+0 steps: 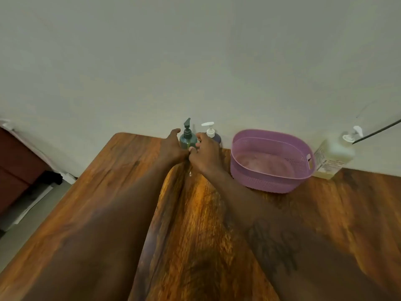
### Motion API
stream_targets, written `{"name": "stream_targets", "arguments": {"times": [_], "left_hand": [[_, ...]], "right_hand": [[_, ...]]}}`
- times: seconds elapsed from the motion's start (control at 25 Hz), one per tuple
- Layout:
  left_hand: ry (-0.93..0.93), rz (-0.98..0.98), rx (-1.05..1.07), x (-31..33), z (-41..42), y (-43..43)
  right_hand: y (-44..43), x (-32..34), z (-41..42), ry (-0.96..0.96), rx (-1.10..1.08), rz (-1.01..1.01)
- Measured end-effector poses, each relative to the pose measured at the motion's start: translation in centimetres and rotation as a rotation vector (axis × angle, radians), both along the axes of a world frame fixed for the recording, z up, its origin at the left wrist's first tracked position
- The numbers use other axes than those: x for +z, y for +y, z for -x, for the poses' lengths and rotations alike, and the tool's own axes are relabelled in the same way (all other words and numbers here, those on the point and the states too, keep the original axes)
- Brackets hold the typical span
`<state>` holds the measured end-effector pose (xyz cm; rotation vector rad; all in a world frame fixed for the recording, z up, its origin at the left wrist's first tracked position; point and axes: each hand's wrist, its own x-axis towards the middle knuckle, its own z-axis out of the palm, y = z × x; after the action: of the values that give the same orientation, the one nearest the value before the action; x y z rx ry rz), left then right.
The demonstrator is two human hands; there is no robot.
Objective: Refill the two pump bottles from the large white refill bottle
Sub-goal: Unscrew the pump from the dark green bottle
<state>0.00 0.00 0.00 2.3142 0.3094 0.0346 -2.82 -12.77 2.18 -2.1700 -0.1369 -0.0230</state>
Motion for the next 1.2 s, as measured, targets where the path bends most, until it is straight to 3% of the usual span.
{"name": "stream_targets", "arguments": {"times": [0.24, 0.56, 0.68, 0.96, 1.2], "left_hand": [[-0.141, 0.053, 0.072, -2.9, -0.7, 0.3], [-0.144, 0.072, 0.094, -3.5, -0.5, -0.2], [-0.238, 0.103, 0.144, -3.2, 0.3, -0.7], [-0.427, -0.003, 0.024, -1.5, 8.1, -2.1], [-0.488, 0.041, -0.074, -0.6, 19.4, -7.4]], "right_hand": [[-0.1, -1.8, -0.7, 0.010, -0.012, 0.005], [-1.2, -2.8, -0.5, -0.037, -0.011, 0.011], [-1.7, -3.3, -0.3, -0.064, -0.004, 0.004], [-3.8, -3.0, 4.6, -0.174, 0.002, -0.033], [-9.3, -2.5, 14.0, -0.271, 0.033, -0.069]]}}
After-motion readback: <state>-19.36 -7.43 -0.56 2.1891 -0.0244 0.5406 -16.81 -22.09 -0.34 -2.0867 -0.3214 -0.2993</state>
